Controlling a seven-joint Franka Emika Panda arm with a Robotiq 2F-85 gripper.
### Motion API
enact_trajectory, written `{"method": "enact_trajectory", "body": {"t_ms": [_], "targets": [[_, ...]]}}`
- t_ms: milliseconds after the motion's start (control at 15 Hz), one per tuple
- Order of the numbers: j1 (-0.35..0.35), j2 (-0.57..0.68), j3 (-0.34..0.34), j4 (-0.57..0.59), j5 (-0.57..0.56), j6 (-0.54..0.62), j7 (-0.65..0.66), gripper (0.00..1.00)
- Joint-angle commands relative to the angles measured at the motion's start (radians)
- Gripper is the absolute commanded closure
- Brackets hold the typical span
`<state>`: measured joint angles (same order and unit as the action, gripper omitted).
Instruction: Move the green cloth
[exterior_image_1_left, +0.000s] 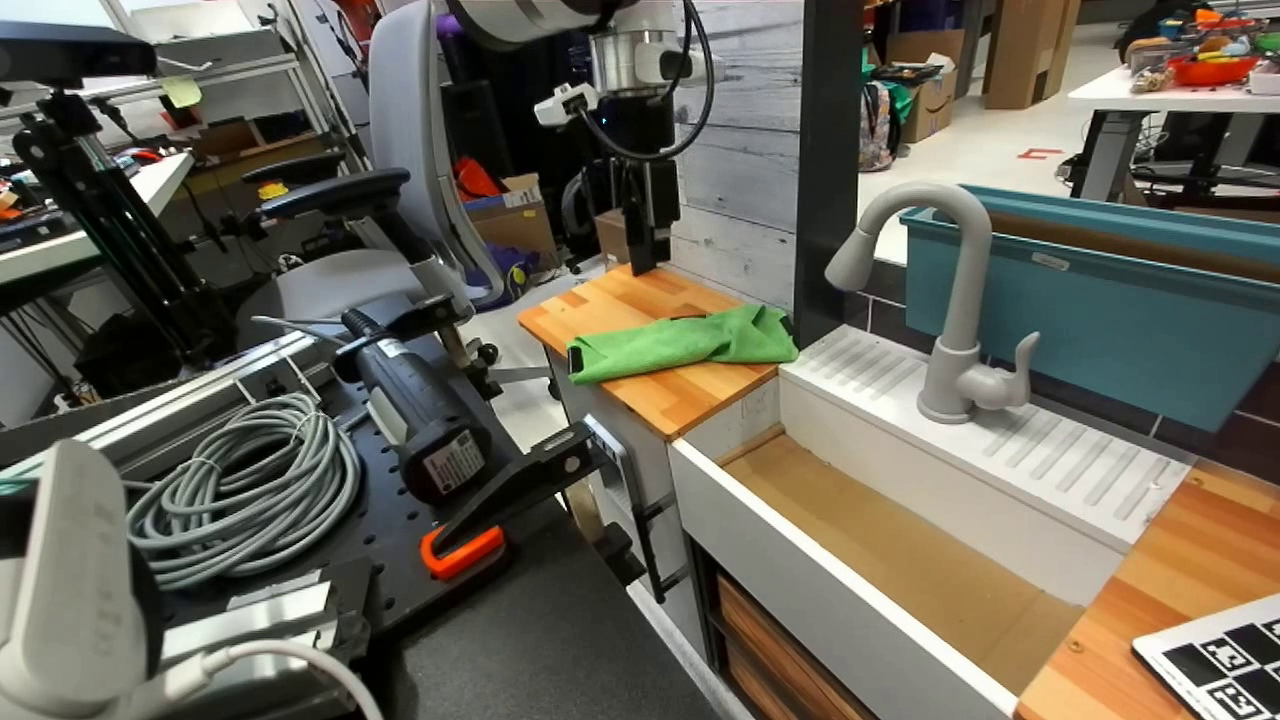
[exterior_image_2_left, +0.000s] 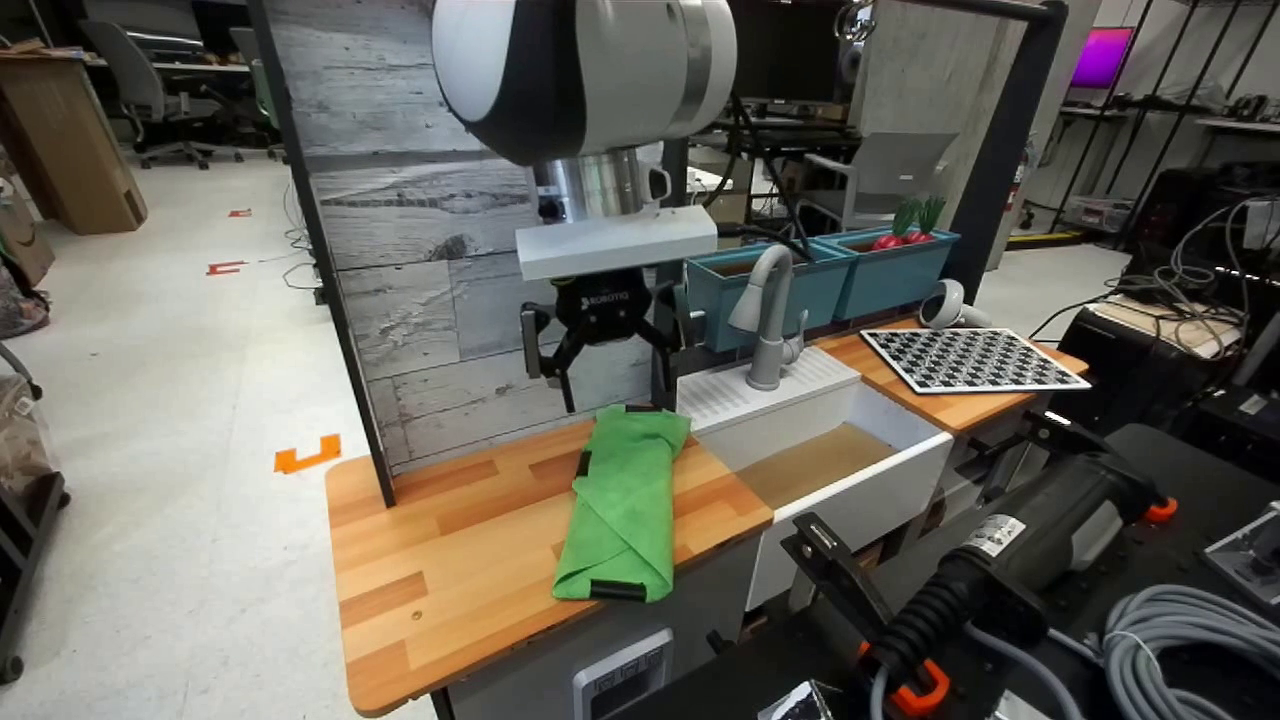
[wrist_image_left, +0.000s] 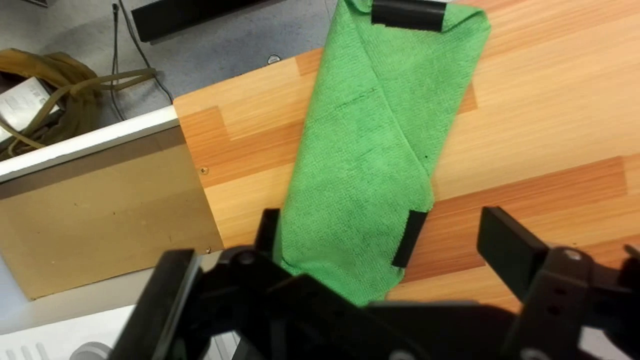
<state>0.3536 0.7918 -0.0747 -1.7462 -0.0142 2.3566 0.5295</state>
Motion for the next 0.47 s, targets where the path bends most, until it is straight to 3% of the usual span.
{"method": "enact_trajectory", "body": {"t_ms": [0, 400], "targets": [[-0.009, -0.010, 0.010, -0.008, -0.010, -0.003, 0.006, 0.00], [-0.009, -0.013, 0.010, -0.022, -0.010, -0.003, 0.006, 0.00]]}}
